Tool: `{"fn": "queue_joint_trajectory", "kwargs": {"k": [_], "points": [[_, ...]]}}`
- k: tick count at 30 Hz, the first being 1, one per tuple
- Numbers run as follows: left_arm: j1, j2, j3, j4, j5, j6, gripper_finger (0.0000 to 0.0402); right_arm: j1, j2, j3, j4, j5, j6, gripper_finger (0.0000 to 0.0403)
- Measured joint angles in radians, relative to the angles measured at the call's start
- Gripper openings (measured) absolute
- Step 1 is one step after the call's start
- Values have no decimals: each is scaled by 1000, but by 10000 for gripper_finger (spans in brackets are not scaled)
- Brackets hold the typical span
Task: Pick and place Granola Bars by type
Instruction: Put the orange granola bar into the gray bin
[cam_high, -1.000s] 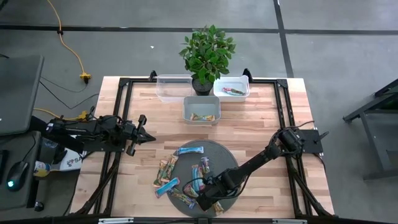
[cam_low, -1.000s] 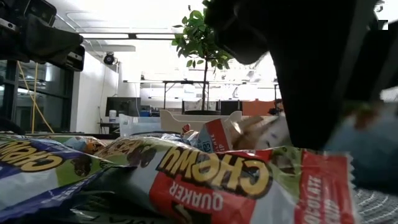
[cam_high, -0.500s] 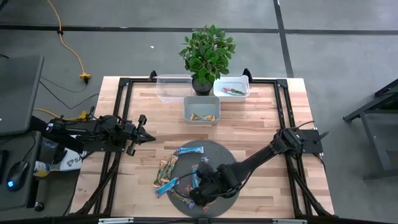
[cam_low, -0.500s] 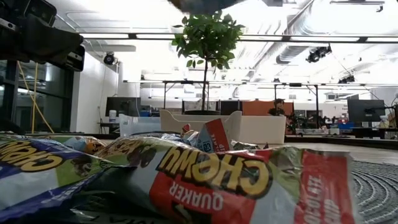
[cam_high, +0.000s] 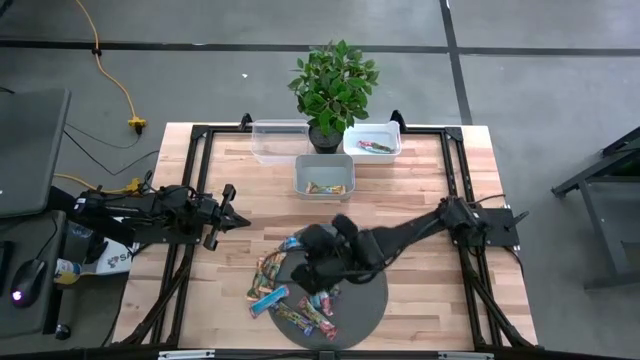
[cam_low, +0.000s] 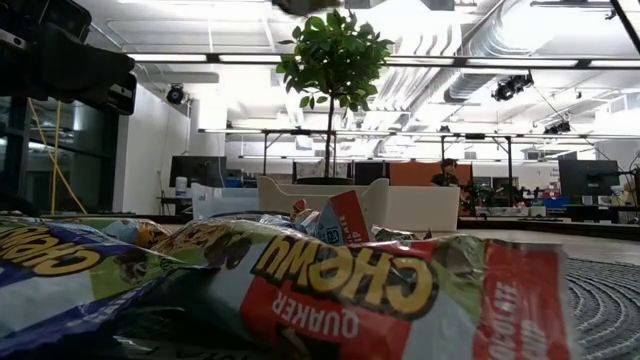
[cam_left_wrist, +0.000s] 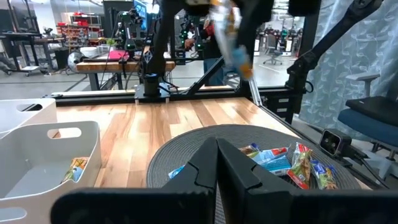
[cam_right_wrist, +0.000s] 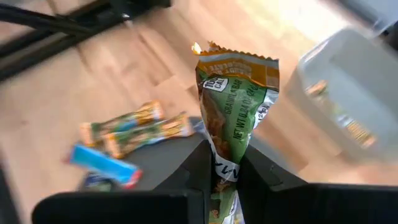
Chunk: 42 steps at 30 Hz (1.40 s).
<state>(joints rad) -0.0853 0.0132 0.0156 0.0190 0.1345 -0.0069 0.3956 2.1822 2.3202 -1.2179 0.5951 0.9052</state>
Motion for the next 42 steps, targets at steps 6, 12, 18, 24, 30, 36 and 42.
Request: {"fn": "queue_joint_trajectory", "kwargs": {"k": [6, 12, 18, 24, 30, 36, 42], "points": [[0, 0, 0, 0, 1, 0, 1, -102, 0, 1, -26, -10, -218, 41], [0, 0, 0, 0, 1, 0, 1, -216, 0, 1, -70, 2, -459, 41], [0, 0, 0, 0, 2, 0, 1, -341, -1, -4, -83, 2, -724, 41], [0, 0, 0, 0, 5, 0, 1, -457, -2, -85, -53, -29, -935, 41], [0, 0, 0, 0, 6, 0, 1, -533, -2, -233, 26, -106, -1086, 41], [0, 0, 0, 0, 6, 0, 1, -566, -2, -360, 105, -137, -1220, 41], [0, 0, 0, 0, 5, 0, 1, -567, -2, -414, 196, -172, -1300, 43]]}}
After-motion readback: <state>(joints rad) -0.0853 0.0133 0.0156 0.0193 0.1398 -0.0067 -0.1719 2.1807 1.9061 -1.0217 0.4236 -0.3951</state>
